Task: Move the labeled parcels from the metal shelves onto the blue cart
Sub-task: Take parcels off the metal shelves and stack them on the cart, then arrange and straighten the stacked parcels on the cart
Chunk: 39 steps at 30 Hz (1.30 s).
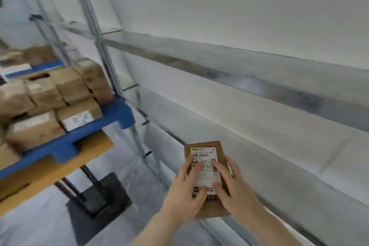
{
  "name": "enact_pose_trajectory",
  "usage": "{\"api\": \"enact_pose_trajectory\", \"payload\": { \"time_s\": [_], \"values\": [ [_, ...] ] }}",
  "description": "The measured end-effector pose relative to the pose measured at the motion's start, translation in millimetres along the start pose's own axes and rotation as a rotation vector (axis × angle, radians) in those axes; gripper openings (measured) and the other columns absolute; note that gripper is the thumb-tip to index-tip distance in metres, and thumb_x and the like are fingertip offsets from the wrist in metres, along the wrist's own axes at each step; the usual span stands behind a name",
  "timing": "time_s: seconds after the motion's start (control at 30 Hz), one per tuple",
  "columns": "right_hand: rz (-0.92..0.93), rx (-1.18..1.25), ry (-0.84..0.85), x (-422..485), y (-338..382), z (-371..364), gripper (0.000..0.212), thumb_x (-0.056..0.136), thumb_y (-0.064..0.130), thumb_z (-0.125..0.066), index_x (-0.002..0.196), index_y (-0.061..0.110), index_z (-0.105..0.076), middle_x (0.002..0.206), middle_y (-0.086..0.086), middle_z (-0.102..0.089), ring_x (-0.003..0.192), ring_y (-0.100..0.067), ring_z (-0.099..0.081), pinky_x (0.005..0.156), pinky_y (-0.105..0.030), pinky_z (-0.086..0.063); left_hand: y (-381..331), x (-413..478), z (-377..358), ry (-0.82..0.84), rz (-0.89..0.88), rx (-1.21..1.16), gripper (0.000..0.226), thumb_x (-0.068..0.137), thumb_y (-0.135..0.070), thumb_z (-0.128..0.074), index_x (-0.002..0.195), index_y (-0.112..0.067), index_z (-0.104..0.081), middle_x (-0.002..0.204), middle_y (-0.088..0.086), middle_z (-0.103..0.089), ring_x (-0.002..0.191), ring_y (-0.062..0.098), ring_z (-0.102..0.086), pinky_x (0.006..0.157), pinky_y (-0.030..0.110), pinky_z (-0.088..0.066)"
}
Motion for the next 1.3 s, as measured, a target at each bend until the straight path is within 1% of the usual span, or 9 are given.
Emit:
{"api": "enact_pose_trajectory", "payload": {
  "time_s": [0.17,0.43,0.57,0.67,0.77,1.0,1.1,1.17,1.3],
  "values": [
    [0.223,0.111,0.156,96,140,-114,0.051,0.095,0.045,-0.041,0.142,0.048,-0.019,0.153,0.016,0.002,0.133,-0.008,-0.032,0.102,-0.025,-0.041,132,-42,138,-0.158,0.221,0.091,0.063,0.085,-0.058,-0.035,0.145,-0.045,-0.020,0.150,-0.034,0.016,0.143,0.007,-0.012,0.112,0.023,-0.022],
    [0.446,0.121,0.304,218,305,-237,0.054,0.095,0.051,-0.038,0.142,0.050,-0.014,0.154,0.018,0.006,0.136,-0.009,-0.026,0.098,-0.019,-0.040,274,-69,291,-0.325,0.419,0.201,0.064,0.084,-0.061,-0.034,0.144,-0.047,-0.016,0.151,-0.031,0.014,0.139,0.007,-0.016,0.108,0.027,-0.032],
    [0.538,0.140,0.376,291,343,-274,0.052,0.095,0.047,-0.041,0.141,0.051,-0.017,0.154,0.020,0.004,0.127,-0.003,-0.029,0.093,-0.016,-0.034,326,-45,327,-0.405,0.498,0.197,0.062,0.087,-0.058,-0.037,0.144,-0.047,-0.016,0.151,-0.031,0.012,0.137,0.010,-0.022,0.103,0.027,-0.038],
    [0.597,0.152,0.432,357,368,-296,0.049,0.095,0.046,-0.042,0.138,0.053,-0.020,0.152,0.024,0.002,0.126,-0.007,-0.036,0.095,-0.024,-0.042,364,-13,356,-0.465,0.561,0.199,0.061,0.088,-0.055,-0.038,0.144,-0.045,-0.018,0.150,-0.032,0.008,0.138,0.014,-0.023,0.102,0.033,-0.043],
    [0.691,0.169,0.487,425,393,-319,0.049,0.094,0.046,-0.043,0.138,0.054,-0.021,0.150,0.027,0.001,0.130,-0.004,-0.028,0.097,-0.023,-0.039,402,20,381,-0.532,0.620,0.202,0.059,0.090,-0.051,-0.041,0.145,-0.041,-0.020,0.152,-0.027,0.004,0.139,0.017,-0.024,0.102,0.035,-0.044],
    [0.797,0.105,0.692,542,453,-388,0.049,0.093,0.049,-0.042,0.138,0.055,-0.022,0.155,0.018,-0.001,0.134,-0.016,-0.033,0.097,-0.028,-0.041,486,65,426,-0.655,0.836,0.145,0.061,0.089,-0.050,-0.040,0.146,-0.037,-0.024,0.150,-0.028,0.002,0.133,0.021,-0.030,0.097,0.041,-0.047],
    [0.797,0.090,0.777,567,463,-409,0.048,0.093,0.047,-0.043,0.134,0.060,-0.023,0.153,0.022,-0.004,0.134,-0.012,-0.031,0.102,-0.033,-0.039,511,73,428,-0.674,0.888,0.131,0.060,0.091,-0.047,-0.041,0.147,-0.036,-0.021,0.150,-0.027,0.004,0.131,0.021,-0.029,0.094,0.032,-0.046],
    [0.801,0.097,0.805,579,467,-418,0.047,0.094,0.045,-0.044,0.131,0.065,-0.023,0.151,0.026,-0.006,0.130,-0.006,-0.030,0.099,-0.027,-0.038,521,75,425,-0.689,0.899,0.159,0.060,0.092,-0.047,-0.042,0.146,-0.039,-0.017,0.150,-0.027,0.006,0.129,0.022,-0.029,0.087,0.025,-0.042],
    [0.821,0.040,0.849,587,466,-426,0.049,0.095,0.042,-0.043,0.128,0.071,-0.021,0.140,0.037,-0.010,0.121,0.005,-0.026,0.077,-0.009,-0.034,520,71,414,-0.678,0.902,0.147,0.062,0.092,-0.049,-0.040,0.147,-0.041,-0.012,0.151,-0.025,0.014,0.132,0.022,-0.026,0.085,0.023,-0.045]
  ]
}}
Point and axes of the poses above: each hand's wrist, its own x-axis towards the middle knuckle, its own z-axis out of the back of the hand, y = z × x, the point moved 1 cm from there along x, towards the middle knuckle
